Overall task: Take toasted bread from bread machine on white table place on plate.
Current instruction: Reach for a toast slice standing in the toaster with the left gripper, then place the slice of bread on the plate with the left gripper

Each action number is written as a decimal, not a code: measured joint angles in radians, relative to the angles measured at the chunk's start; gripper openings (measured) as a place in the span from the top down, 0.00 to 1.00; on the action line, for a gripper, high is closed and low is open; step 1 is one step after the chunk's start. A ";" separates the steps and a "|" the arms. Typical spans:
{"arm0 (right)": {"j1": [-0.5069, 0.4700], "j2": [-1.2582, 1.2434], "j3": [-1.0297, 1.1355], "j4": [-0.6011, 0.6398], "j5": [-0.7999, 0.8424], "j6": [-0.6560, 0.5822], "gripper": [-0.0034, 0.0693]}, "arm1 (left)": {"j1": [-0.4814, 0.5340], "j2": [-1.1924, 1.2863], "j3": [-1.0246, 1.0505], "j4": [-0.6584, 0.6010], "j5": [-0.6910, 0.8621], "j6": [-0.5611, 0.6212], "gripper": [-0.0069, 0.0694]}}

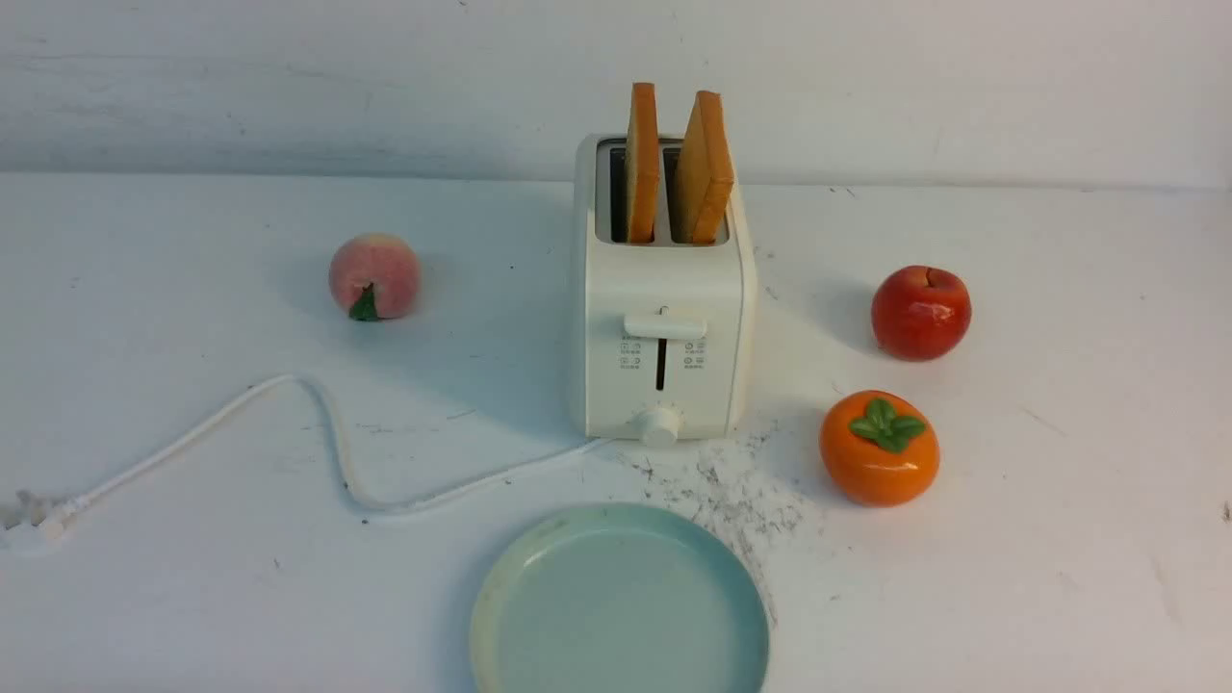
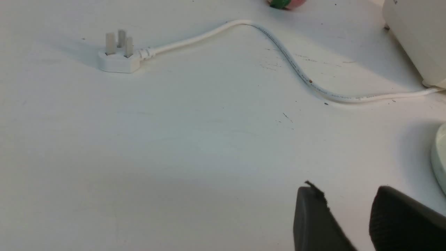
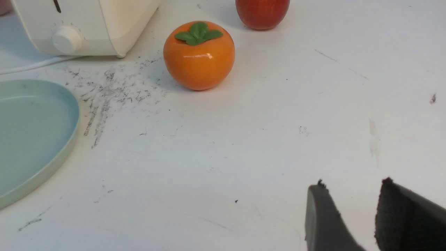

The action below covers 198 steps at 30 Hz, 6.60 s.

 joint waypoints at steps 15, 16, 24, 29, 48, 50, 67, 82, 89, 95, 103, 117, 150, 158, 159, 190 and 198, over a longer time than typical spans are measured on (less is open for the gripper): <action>0.000 0.000 0.000 0.000 0.000 0.000 0.62 | 0.000 0.000 0.000 0.000 0.000 0.000 0.60; 0.000 0.000 0.000 0.000 0.000 0.000 0.62 | 0.000 0.000 0.000 0.000 0.000 0.000 0.60; 0.000 0.000 0.000 0.000 0.000 0.000 0.62 | 0.000 0.000 0.000 0.036 0.000 0.000 0.60; 0.000 0.000 0.000 0.000 0.000 0.000 0.62 | 0.000 0.000 0.000 0.067 0.000 0.000 0.60; 0.000 0.000 0.010 0.752 -0.218 0.000 0.62 | 0.000 0.000 0.000 -0.149 -0.626 -0.143 0.60; 0.000 0.000 0.010 0.852 -0.255 0.000 0.62 | 0.000 0.000 0.000 -0.154 -0.639 -0.146 0.60; 0.000 0.026 -0.222 0.885 -0.259 -0.213 0.72 | 0.000 0.000 -0.112 -0.179 -0.843 -0.176 0.75; 0.000 0.770 -0.823 0.342 0.432 -0.298 0.96 | 0.001 0.676 -0.978 -0.147 0.614 0.081 0.93; 0.000 0.825 -0.854 -0.197 0.537 0.112 0.96 | 0.001 0.730 -0.969 -0.274 0.652 0.223 0.93; 0.000 0.825 -0.857 -0.397 0.669 0.450 0.96 | 0.001 0.799 -0.953 -0.610 0.579 0.426 0.93; 0.000 0.825 -0.857 -0.255 0.684 0.352 0.95 | -0.004 1.134 -1.182 -0.788 0.684 0.514 0.93; 0.000 0.825 -0.857 -0.156 0.680 0.297 0.95 | -0.332 1.557 -1.605 -0.315 0.526 0.126 0.93; 0.000 0.825 -0.691 -0.078 0.545 0.294 0.92 | -0.333 2.105 -2.085 -0.245 0.275 0.184 0.34; 0.000 0.825 -0.691 -0.078 0.545 0.294 0.90 | -0.334 2.108 -2.089 -0.211 0.286 0.184 0.68; 0.000 0.825 -0.691 -0.078 0.545 0.294 0.90 | -0.334 2.108 -2.089 -0.210 0.288 0.184 0.70; 0.000 0.825 -0.691 -0.001 0.572 0.238 0.88 | -0.332 1.442 -1.460 -0.244 0.510 0.091 0.84; 0.000 0.825 -0.691 0.033 0.585 0.215 0.86 | -0.332 1.390 -1.053 -0.712 0.283 0.377 0.84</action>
